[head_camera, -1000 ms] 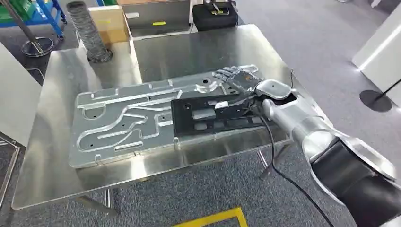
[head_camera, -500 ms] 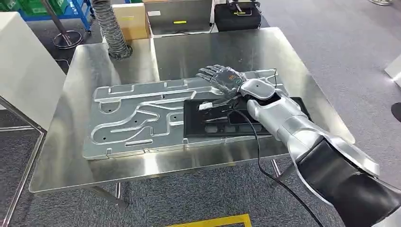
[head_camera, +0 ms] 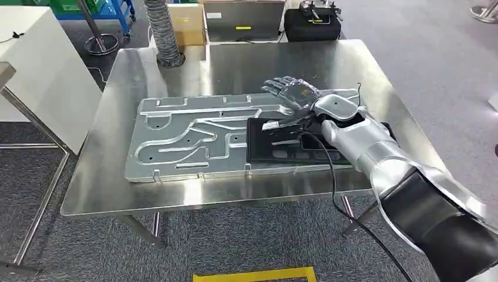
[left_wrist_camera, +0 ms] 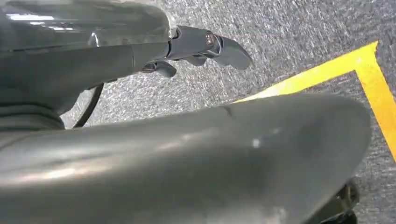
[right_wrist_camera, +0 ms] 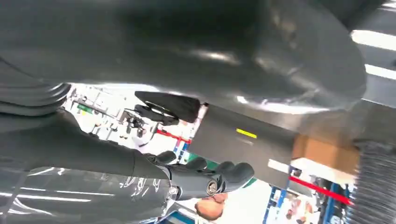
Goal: Take the parts from the cabinet and place them on the table.
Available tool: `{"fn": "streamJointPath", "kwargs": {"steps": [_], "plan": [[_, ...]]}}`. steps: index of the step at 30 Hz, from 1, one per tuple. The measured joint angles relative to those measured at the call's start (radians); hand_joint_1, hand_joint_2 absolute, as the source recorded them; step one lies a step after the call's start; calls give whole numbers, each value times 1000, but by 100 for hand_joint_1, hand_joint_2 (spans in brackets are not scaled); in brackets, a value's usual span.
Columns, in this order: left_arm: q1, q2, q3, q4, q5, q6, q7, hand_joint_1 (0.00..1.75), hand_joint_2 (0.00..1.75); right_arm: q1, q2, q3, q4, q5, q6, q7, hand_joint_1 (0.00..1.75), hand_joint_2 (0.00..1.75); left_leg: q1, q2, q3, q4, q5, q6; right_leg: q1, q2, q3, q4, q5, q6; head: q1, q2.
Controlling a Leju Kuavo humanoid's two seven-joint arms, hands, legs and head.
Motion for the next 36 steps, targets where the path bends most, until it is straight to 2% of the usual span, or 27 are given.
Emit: {"fn": "streamJointPath", "kwargs": {"steps": [1, 3, 4, 5, 6, 8, 9, 10, 13, 14, 15, 16, 18, 19, 20, 21, 23, 24, 25, 26, 29, 30, 32, 33, 34, 35, 36], "plan": [[-2, 0, 0, 0, 0, 0, 0, 0, 0, -2, 6, -2, 1, 1, 5, 0, 0, 0, 0, 1, -10, -1, 9, 7, 1, 6, -20, 53, -54, 2, 0, 0], [-2, 0, 0, 0, 1, -2, 0, 0, 0, -2, 20, -3, 7, 3, 7, 0, 0, 0, -2, 1, -33, -1, 26, 9, 1, 9, -68, 210, -152, 9, 0, 0], [-1, 1, 0, 0, 1, -3, 0, 0, 0, -2, 29, -4, 11, 6, 10, 1, 0, 0, -4, 1, -47, -1, 35, 9, 1, 10, -81, 273, -176, 9, 0, 0], [0, 1, 0, 0, 1, -4, 0, 0, 0, -2, 35, -5, 14, 7, 13, 1, 0, 0, -5, 2, -58, 0, 44, 8, 1, 10, -72, 285, -169, 9, 0, 0], [1, 1, 0, 0, 1, -5, 0, 0, 0, -3, 42, -6, 16, 9, 19, 3, 0, 0, -5, 2, -70, 0, 53, 6, 1, 11, -42, 255, -142, 6, 0, 0], [1, 1, 0, 0, 1, -8, 0, 0, 0, -12, 51, -11, 20, 11, 26, 9, 0, 0, -6, 2, -89, 0, 72, 1, 3, 14, 67, 106, -78, -4, 0, 0], [2, 0, 0, 0, 1, -9, 0, 0, 0, -21, 55, -13, 21, 12, 28, 10, 0, 0, -6, 2, -95, 1, 80, -2, 5, 22, 128, 21, -76, -11, 0, 0], [2, 0, 1, 0, 1, -10, 0, 0, 0, -31, 60, -18, 22, 13, 30, 11, 0, 0, -11, 0, -102, 2, 89, -9, 13, 30, 160, -51, -104, -19, 0, 0], [4, 0, 1, 0, 1, -15, 0, 0, 0, -47, 63, -27, 30, 13, 40, 12, 0, 0, -2, 2, -97, -23, 124, -29, 19, 30, 139, -45, -73, -37, 0, 0], [8, 0, 1, 0, 1, -16, 0, 0, 0, -48, 63, -31, 32, 13, 41, 11, 0, 0, -8, -1, -99, -32, 136, -38, 10, 29, 132, -59, -56, -48, 0, 0], [9, 0, 1, 0, 1, -16, -2, 0, 0, -52, 63, -34, 35, 12, 42, 9, 0, 0, -5, 1, -109, -22, 105, -40, 7, 29, 128, -65, -38, -52, 0, 0], [11, 0, 2, 0, 2, -16, -3, 0, 0, -57, 63, -35, 36, 11, 42, 8, 0, 0, -5, 0, -124, 25, 35, -39, 6, 31, 113, -68, -22, -61, 0, 0], [15, 2, 4, 0, 8, -16, -6, 0, 0, -65, 56, -46, 40, 8, 46, 10, 0, 0, -1, 1, -151, 179, -90, -43, 6, 35, 81, -66, 3, -64, 0, 0], [16, 2, 5, 0, 11, -15, -7, 0, 0, -69, 49, -53, 42, 5, 50, 12, 0, 0, 0, 1, -161, 257, -121, -45, 6, 36, 63, -64, 15, -64, 0, 0], [16, 2, 6, 0, 12, -14, -10, 0, 0, -74, 43, -57, 44, 4, 57, 19, 0, 0, 0, 1, -157, 306, -116, -47, 6, 36, 46, -60, 27, -63, 0, 0], [16, 2, 7, 0, 13, -13, -12, 0, 0, -79, 34, -64, 49, 0, 61, 30, 0, 0, 0, 1, -136, 309, -84, -48, 6, 39, 29, -57, 38, -60, 0, 0], [18, 5, 8, 0, 14, -11, -13, 0, 0, -99, 26, -78, 59, -6, 63, 47, 0, 0, 0, 1, -41, 209, -20, -40, 6, 45, -4, -47, 57, -55, 0, 0], [19, 5, 8, 0, 14, -11, -13, 0, 0, -110, 26, -89, 64, -8, 62, 53, 0, 0, -1, 2, 26, 125, -21, -33, 6, 48, -16, -40, 65, -52, 0, 0], [18, 8, 9, 0, 15, -11, -13, 0, 0, -122, 23, -99, 69, -10, 59, 62, 0, 0, -9, 7, 96, 34, -71, -27, 10, 51, -28, -36, 71, -47, 0, 0], [17, 10, 11, 0, 15, -11, -13, 0, 0, -130, 20, -110, 76, -12, 57, 69, 0, 0, -10, 5, 121, -26, -92, -29, 10, 50, -33, -35, 81, -41, 0, 0], [22, 10, 19, 0, 18, -12, -13, 0, 0, -139, 20, -140, 109, -23, 50, 93, 0, 0, -21, 13, 100, -25, -67, -15, 11, 56, -37, -57, 122, -21, 0, 0], [26, 11, 23, 0, 18, -12, -13, 0, 0, -138, 20, -149, 123, -25, 45, 100, 0, 0, -5, 26, 93, -39, -48, -6, 3, 57, -40, -53, 113, -18, 1, 0], [29, 12, 24, 0, 19, -12, -14, 0, 0, -143, 26, -166, 143, -27, 32, 117, 0, 0, -8, 48, 66, -43, -22, 9, 4, 43, -76, 29, -10, 0, 0, 0], [31, 13, 25, 0, 19, -12, -14, 0, 0, -144, 35, -175, 156, -28, 27, 127, 0, 0, -9, 55, 52, -42, -10, 10, 2, 41, -97, 100, -70, 8, 0, 0], [33, 13, 25, 0, 20, -12, -14, 0, 0, -143, 45, -182, 168, -28, 22, 136, 0, 0, -10, 64, 37, -42, 1, 9, 2, 40, -117, 176, -110, 15, 0, 0], [36, 13, 25, 0, 20, -12, -14, 0, 0, -142, 57, -191, 185, -28, 17, 149, 0, 0, -10, 75, 18, -40, 13, 7, 1, 40, -131, 243, -120, 22, 0, 0], [38, 13, 25, 0, 21, -12, -14, 0, 0, -138, 68, -199, 198, -29, 13, 161, 0, 0, -10, 85, 2, -38, 23, 5, 0, 40, -126, 266, -96, 27, 0, 0]]}}
